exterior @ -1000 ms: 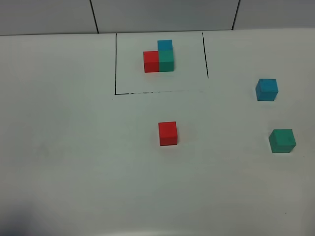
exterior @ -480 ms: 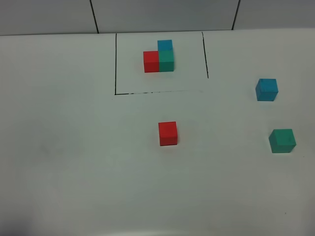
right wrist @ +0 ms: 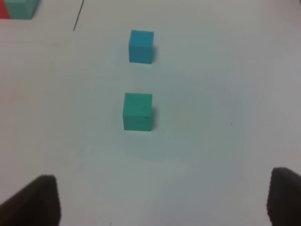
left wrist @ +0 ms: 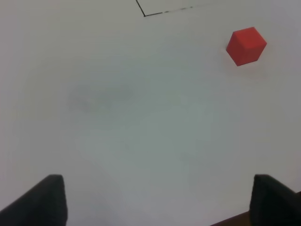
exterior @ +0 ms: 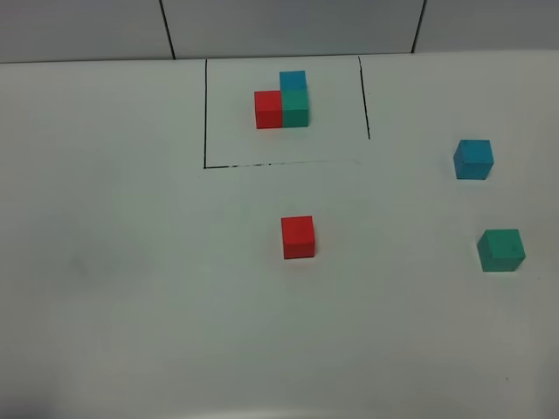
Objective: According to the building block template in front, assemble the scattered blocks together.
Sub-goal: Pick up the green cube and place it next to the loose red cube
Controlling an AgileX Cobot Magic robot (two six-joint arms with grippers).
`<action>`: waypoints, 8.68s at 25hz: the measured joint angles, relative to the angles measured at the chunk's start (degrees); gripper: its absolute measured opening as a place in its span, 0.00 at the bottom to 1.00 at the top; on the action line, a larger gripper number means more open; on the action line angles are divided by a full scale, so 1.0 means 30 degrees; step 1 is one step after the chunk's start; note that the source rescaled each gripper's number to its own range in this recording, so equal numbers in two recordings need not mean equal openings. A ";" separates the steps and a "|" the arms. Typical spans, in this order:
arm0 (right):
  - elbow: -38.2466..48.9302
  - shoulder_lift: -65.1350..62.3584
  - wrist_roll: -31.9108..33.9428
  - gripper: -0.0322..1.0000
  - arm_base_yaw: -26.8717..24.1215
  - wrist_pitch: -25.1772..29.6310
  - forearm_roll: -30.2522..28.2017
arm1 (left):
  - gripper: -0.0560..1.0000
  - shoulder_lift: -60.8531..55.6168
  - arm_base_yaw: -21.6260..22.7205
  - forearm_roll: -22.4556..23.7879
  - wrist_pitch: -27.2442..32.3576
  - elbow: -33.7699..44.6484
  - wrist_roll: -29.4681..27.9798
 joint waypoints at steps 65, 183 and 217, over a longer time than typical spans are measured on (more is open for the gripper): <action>0.0000 0.0253 0.0093 0.80 0.0000 0.0000 0.0233 | 0.91 -0.0829 0.1714 0.0000 0.0136 0.0078 -0.0068; -1.9660 4.0490 -1.7885 0.06 1.1378 -0.1633 -0.2648 | 0.91 -0.0771 0.1714 0.0000 0.0136 0.0078 -0.0068; -1.9223 4.1418 -1.6761 0.06 1.1983 -0.3651 -0.1085 | 0.91 -0.0771 0.1714 0.0000 0.0136 0.0078 -0.0068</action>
